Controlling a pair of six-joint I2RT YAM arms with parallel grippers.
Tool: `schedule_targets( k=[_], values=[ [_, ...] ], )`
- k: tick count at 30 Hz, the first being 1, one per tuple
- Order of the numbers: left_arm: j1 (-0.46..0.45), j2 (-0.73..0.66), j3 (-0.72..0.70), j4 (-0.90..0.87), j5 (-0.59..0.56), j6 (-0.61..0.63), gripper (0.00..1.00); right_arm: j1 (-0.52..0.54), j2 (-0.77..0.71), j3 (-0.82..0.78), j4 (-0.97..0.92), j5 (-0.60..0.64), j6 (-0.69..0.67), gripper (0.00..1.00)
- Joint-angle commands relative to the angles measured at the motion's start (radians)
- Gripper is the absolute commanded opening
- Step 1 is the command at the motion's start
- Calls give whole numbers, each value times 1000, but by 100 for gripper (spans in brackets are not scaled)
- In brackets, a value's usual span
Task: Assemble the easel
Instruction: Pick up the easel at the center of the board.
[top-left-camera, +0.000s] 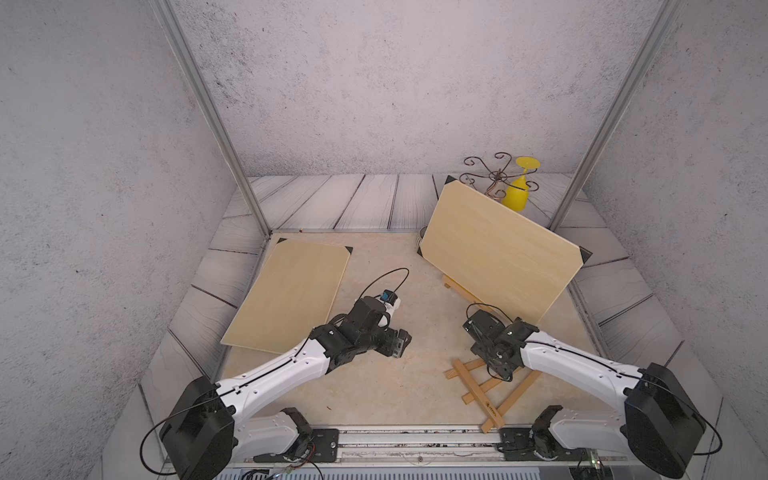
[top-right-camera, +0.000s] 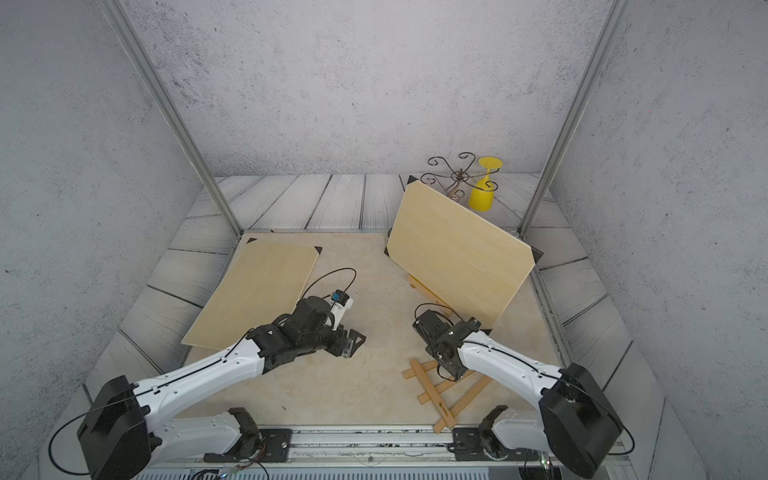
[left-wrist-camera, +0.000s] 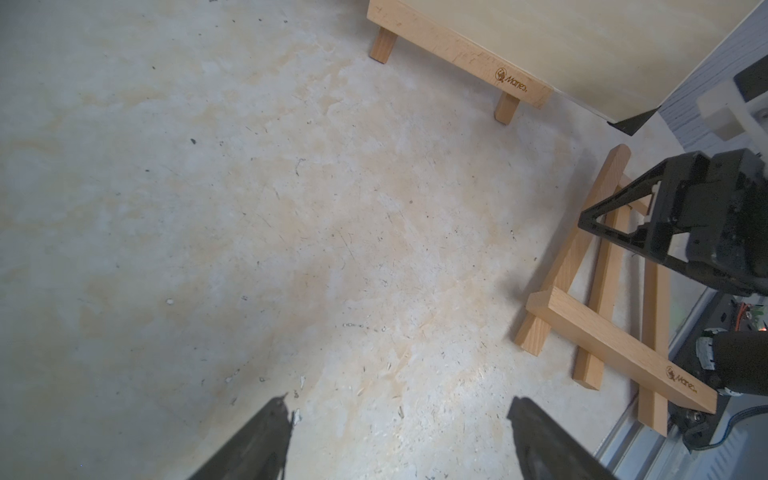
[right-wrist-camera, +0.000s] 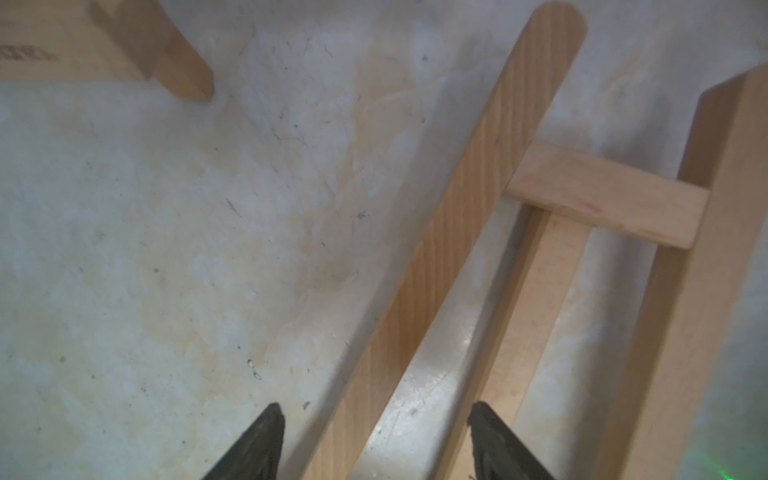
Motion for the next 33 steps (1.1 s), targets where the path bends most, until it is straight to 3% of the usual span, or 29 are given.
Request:
schedule_targets(
  k=[1, 9, 27, 33],
  values=[
    [2, -12, -12, -9, -33, 3, 86, 1, 41, -4, 52, 14, 57, 68],
    [1, -34, -15, -29, -76, 7, 87, 1, 139, 0, 111, 12, 66, 61],
    [13, -130, -33, -67, -174, -36, 88, 50, 266, 30, 211, -149, 98, 28],
    [16, -183, -44, -77, -186, -35, 88, 83, 307, 69, 234, -187, 148, 26]
  ],
)
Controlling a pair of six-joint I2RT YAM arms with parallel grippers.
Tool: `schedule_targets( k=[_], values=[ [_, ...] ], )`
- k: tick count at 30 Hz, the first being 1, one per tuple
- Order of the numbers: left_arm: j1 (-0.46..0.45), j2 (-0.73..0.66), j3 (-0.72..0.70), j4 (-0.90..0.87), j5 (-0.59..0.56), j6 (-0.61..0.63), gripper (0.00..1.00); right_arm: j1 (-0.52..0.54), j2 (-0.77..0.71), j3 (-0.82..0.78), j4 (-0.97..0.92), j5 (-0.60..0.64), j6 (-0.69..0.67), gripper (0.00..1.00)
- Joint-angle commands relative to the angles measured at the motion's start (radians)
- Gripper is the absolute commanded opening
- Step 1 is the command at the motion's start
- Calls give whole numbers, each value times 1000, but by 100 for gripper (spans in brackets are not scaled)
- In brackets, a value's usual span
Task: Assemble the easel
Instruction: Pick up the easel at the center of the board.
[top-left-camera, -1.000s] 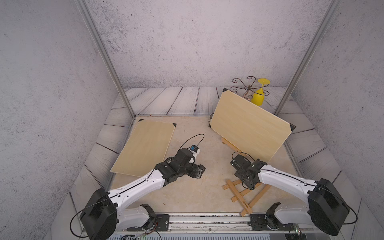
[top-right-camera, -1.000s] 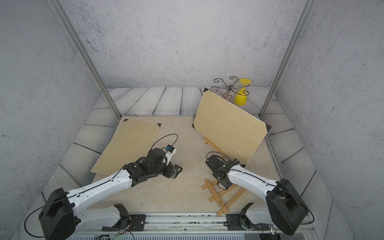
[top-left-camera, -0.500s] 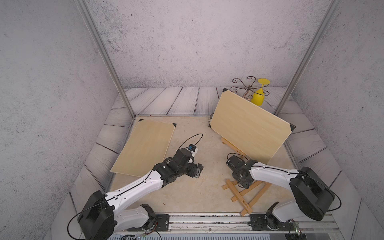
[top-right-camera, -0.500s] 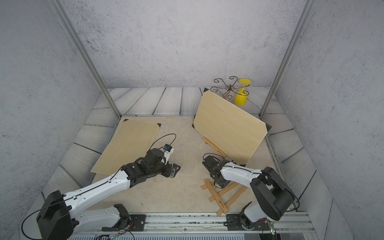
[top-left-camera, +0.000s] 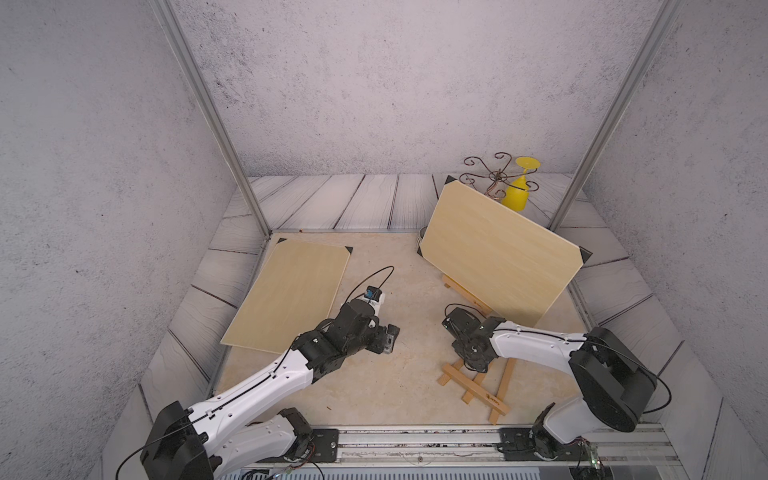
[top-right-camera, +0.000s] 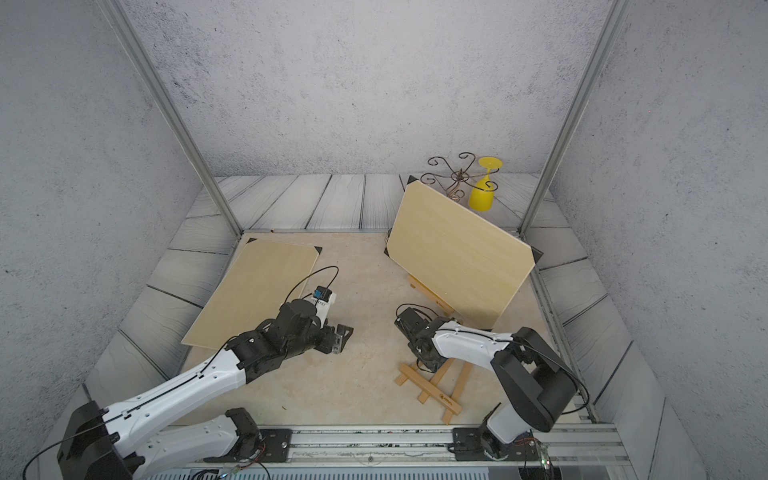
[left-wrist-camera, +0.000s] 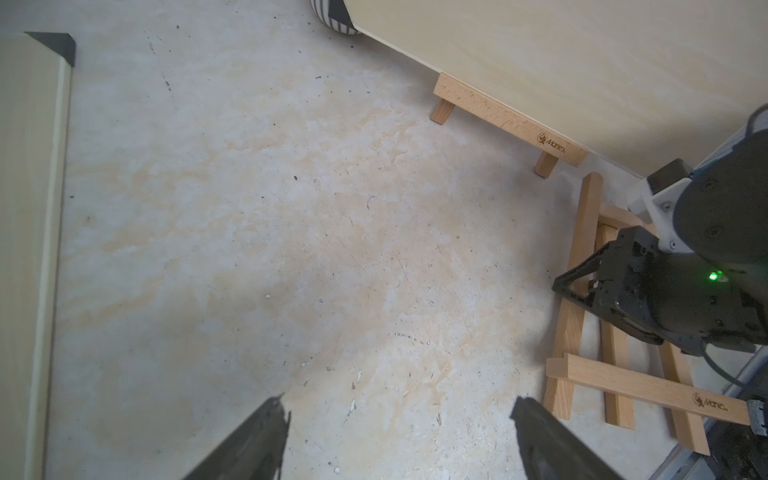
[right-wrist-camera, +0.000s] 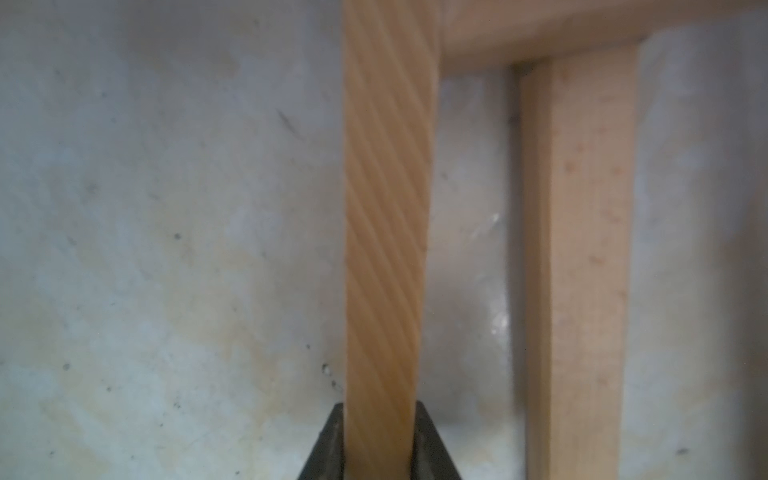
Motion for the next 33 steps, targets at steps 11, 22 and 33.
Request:
schedule_targets(
  k=[11, 22, 33],
  values=[
    [20, -78, -27, -48, -43, 1, 90, 84, 101, 84, 40, -119, 33, 19],
    [74, -214, -30, -141, -126, -61, 90, 165, 169, 303, 16, -80, -204, 0],
    [158, -381, -65, -244, -178, -121, 91, 203, 55, 303, 145, -143, -521, 0]
  ],
)
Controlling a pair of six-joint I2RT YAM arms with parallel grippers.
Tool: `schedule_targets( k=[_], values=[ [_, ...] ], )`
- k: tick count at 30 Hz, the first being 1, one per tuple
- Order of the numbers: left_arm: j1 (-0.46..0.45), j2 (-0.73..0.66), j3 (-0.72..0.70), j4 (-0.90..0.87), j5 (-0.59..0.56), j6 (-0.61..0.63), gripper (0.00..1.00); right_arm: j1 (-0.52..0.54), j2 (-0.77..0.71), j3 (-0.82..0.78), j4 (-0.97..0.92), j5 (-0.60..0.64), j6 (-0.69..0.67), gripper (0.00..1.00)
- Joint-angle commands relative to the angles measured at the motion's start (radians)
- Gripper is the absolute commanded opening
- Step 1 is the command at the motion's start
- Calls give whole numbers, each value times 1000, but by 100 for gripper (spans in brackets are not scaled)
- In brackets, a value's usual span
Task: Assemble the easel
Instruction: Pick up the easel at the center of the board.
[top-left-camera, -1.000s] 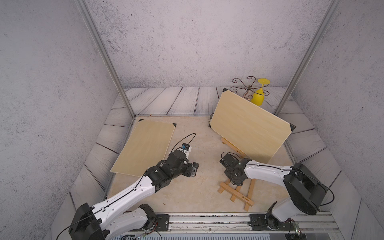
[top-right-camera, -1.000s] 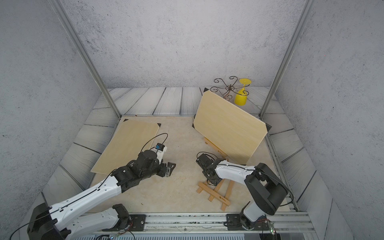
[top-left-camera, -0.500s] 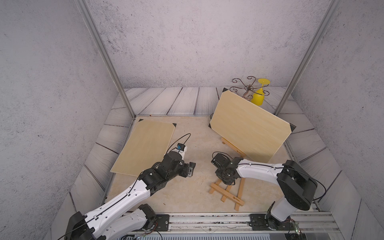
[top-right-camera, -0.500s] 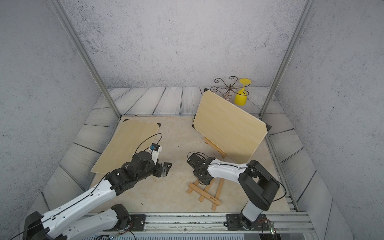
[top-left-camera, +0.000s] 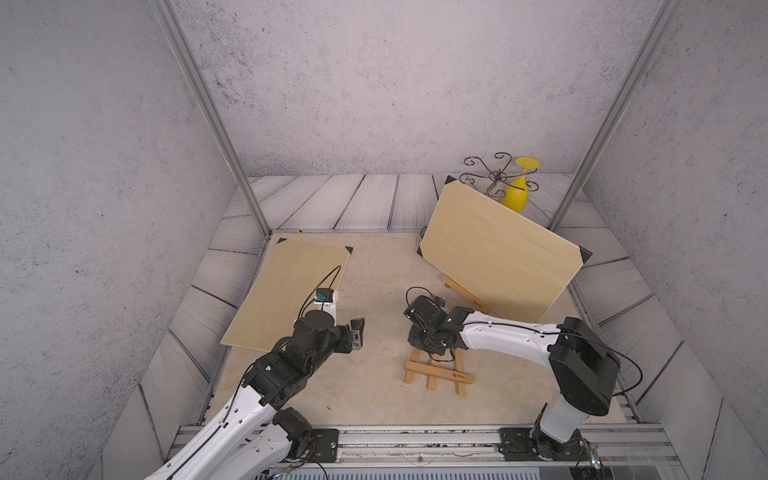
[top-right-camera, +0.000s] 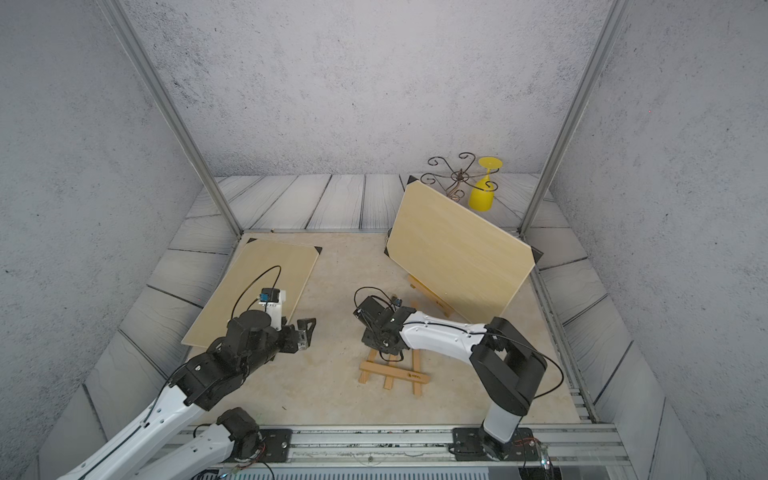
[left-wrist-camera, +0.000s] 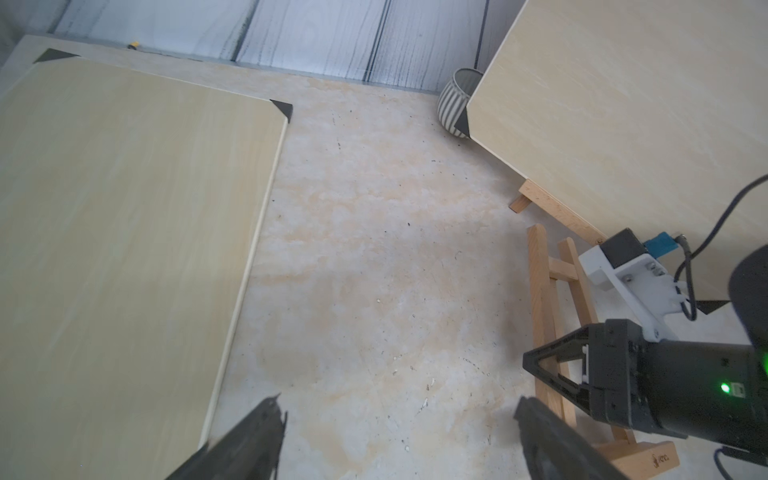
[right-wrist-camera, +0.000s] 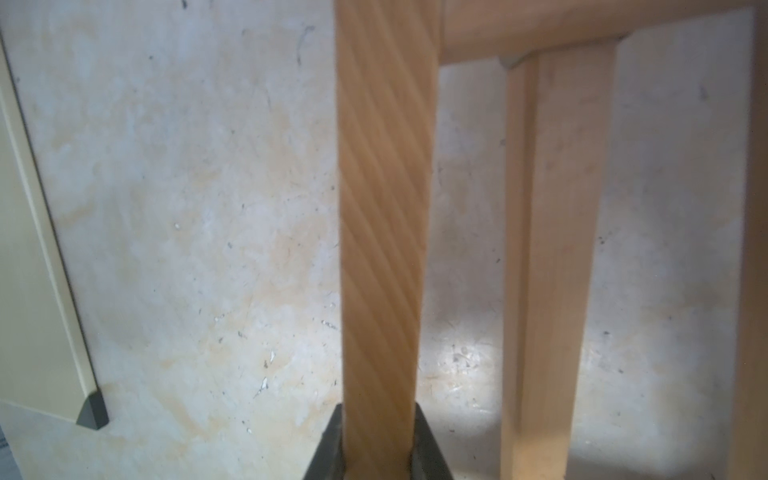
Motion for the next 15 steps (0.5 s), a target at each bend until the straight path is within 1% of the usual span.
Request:
schedule_targets(
  k=[1, 4, 6, 8, 11, 13, 15],
  values=[
    [19, -26, -21, -50, -22, -24, 91, 11, -101, -8, 60, -38, -163, 0],
    [21, -39, -35, -58, -21, -27, 91, 12, -165, -18, 79, -76, -248, 0],
    [21, -44, -55, -27, -2, -21, 91, 13, -220, -49, 121, -105, -307, 0],
    [20, -41, -68, 13, 18, -11, 91, 11, -282, -78, 135, -102, -334, 0],
    [21, -24, -98, 97, 83, -3, 91, 12, -353, -107, 161, -122, -371, 0],
    [20, 0, -134, 200, 148, -14, 91, 11, -388, -114, 169, -139, -404, 0],
    [15, 33, -156, 287, 208, -26, 91, 11, -413, -116, 166, -139, -409, 0]
  ],
)
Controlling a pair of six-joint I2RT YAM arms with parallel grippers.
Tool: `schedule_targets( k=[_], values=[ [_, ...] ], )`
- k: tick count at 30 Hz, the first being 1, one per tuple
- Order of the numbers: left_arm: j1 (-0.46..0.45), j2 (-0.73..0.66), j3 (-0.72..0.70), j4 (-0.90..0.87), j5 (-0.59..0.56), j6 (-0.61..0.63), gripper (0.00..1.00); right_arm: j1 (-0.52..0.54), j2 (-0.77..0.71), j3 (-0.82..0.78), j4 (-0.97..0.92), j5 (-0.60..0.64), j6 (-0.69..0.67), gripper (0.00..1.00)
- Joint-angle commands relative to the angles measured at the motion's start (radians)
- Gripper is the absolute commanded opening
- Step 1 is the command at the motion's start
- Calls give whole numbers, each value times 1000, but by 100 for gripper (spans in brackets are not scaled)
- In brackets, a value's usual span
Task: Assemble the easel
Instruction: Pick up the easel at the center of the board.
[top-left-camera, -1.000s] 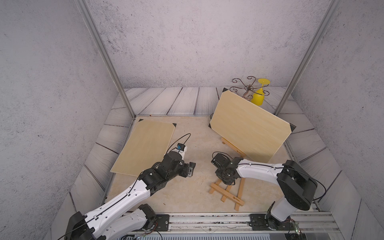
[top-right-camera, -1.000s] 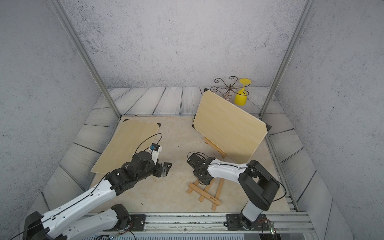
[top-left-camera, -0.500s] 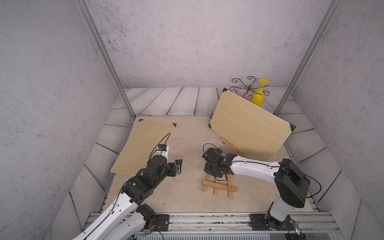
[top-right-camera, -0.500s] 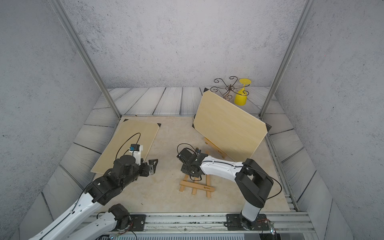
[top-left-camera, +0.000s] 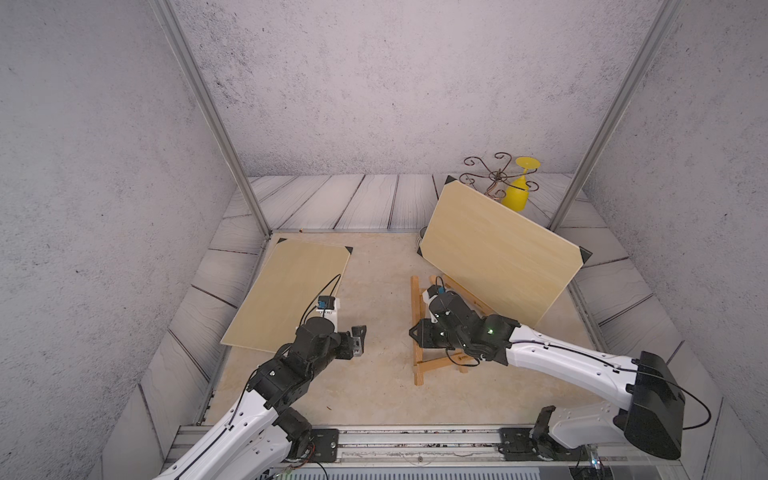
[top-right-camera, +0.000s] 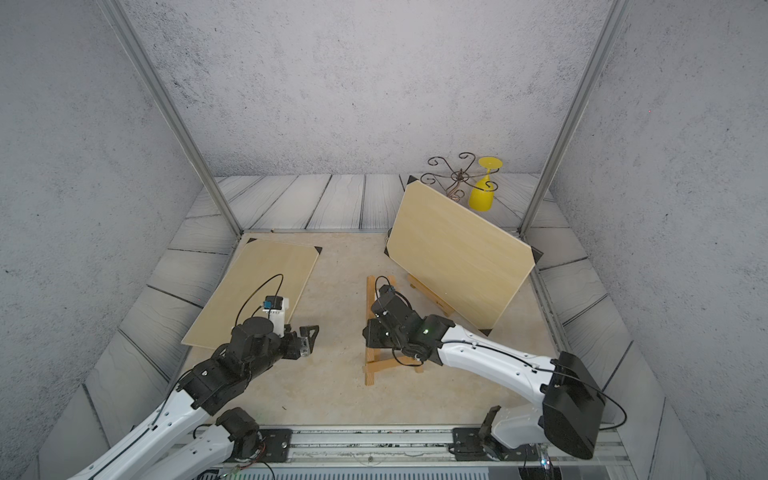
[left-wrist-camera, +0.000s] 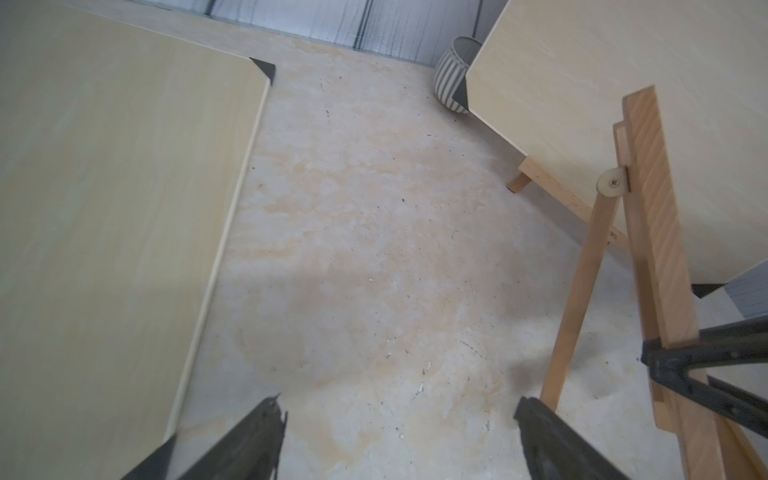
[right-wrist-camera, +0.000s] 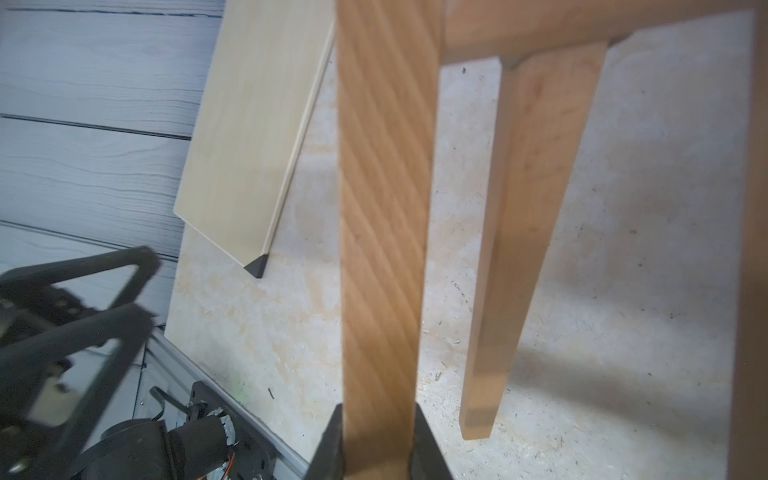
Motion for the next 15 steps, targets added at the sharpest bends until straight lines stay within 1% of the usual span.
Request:
schedule_targets(
  k=[1, 3, 6, 8, 11, 15],
  values=[
    [-2, 48, -35, 199, 135, -9, 91, 2, -61, 6, 34, -25, -81, 0],
    [-31, 87, -42, 260, 163, 15, 91, 2, -78, 29, 17, -43, -89, 0],
    [-81, 136, -37, 325, 164, 81, 91, 2, -103, 51, 13, -52, -94, 0],
    [-104, 160, -57, 399, 160, 121, 91, 2, -112, 64, 16, -63, -99, 0],
    [-110, 204, -95, 529, 191, 147, 91, 1, -117, 84, 17, -72, -96, 0],
    [-123, 265, -111, 635, 238, 180, 91, 2, -127, 102, 33, -87, -79, 0]
  ],
)
